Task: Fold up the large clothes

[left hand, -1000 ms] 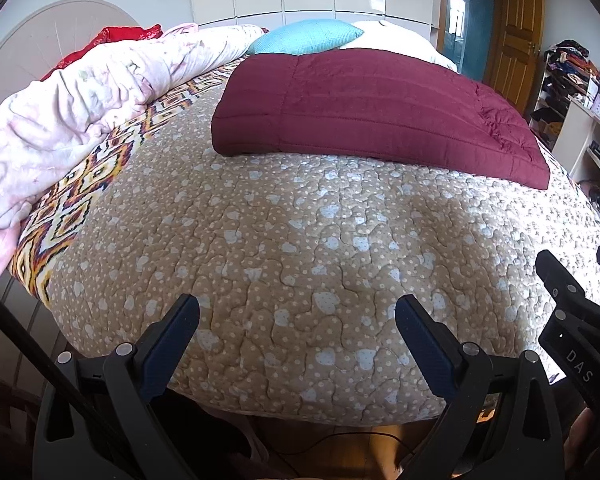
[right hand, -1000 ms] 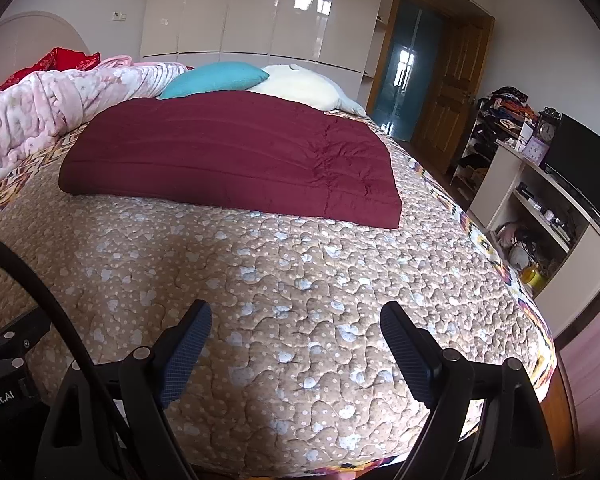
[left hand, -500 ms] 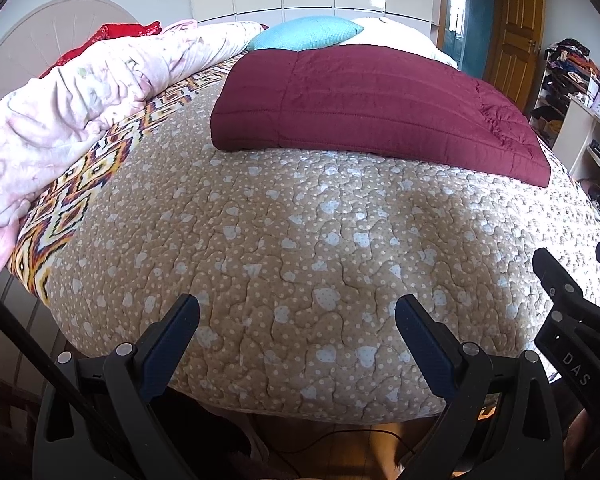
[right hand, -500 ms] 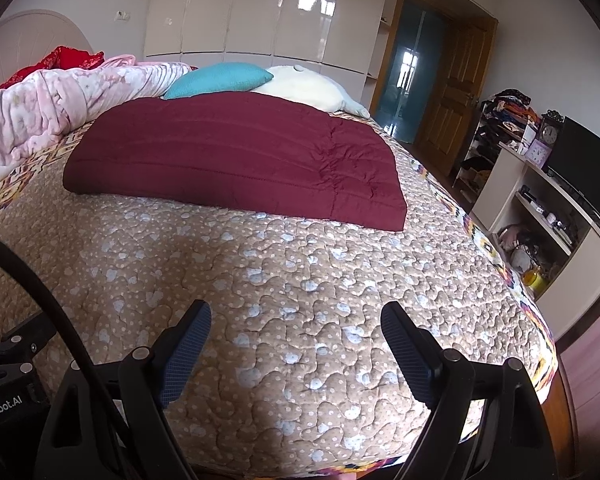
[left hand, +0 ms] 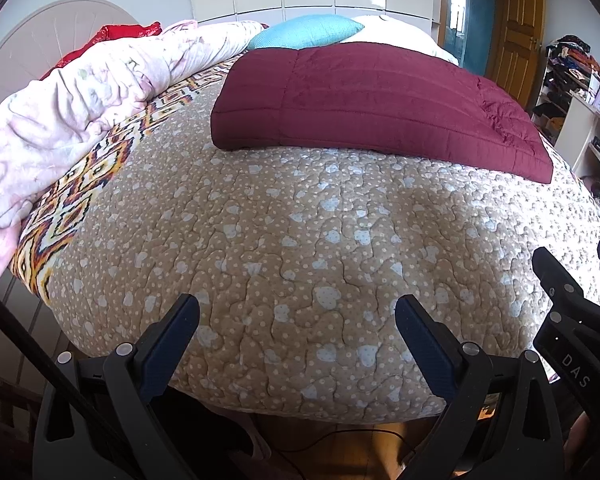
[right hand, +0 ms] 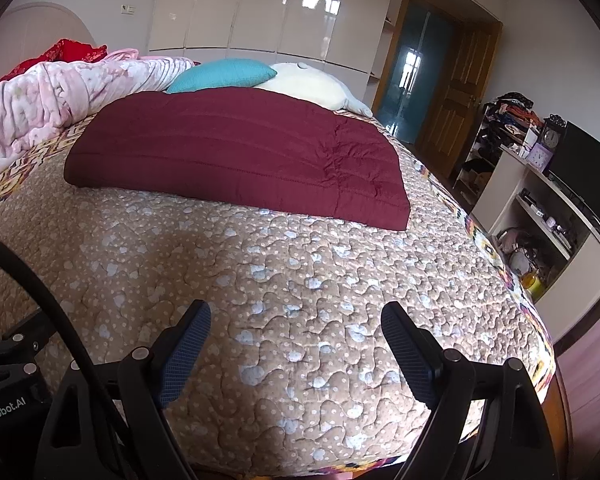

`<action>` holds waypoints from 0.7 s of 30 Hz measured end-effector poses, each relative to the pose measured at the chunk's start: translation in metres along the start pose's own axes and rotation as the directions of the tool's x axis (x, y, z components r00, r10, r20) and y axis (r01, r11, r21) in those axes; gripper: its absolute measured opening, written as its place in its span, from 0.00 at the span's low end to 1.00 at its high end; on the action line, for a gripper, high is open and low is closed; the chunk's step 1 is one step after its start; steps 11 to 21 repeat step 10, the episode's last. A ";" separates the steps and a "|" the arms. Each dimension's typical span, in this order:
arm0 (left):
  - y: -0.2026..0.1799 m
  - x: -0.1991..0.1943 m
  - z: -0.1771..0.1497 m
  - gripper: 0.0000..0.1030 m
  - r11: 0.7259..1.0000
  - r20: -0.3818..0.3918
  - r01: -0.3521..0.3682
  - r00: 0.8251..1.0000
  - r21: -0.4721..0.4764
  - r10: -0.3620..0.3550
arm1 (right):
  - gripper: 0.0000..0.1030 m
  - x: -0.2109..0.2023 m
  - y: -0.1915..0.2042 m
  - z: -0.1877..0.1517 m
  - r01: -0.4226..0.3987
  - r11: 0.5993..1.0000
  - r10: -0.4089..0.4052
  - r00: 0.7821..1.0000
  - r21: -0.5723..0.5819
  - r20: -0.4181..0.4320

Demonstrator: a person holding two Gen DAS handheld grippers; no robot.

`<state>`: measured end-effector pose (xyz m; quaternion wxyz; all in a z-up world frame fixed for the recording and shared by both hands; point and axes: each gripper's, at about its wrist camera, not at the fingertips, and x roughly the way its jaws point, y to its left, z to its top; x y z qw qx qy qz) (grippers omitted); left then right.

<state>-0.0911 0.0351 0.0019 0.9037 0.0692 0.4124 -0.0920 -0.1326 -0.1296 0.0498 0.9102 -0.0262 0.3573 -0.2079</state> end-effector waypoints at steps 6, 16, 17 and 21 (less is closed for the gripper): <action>0.002 0.001 0.002 0.95 1.000 0.004 0.004 1.000 -0.005 -0.004 | 0.88 0.002 -0.001 0.002 -0.011 1.000 0.011 1.000 0.011 -0.010; 0.006 0.001 0.005 0.95 1.000 0.006 0.004 1.000 -0.016 -0.004 | 0.88 0.006 -0.001 0.004 -0.025 0.999 0.025 0.999 0.021 -0.021; 0.006 0.001 0.005 0.95 1.000 0.006 0.004 1.000 -0.016 -0.004 | 0.88 0.006 -0.001 0.004 -0.025 0.999 0.025 0.999 0.021 -0.021; 0.006 0.001 0.005 0.95 1.000 0.006 0.004 1.000 -0.016 -0.004 | 0.88 0.006 -0.001 0.004 -0.025 0.999 0.025 0.999 0.021 -0.021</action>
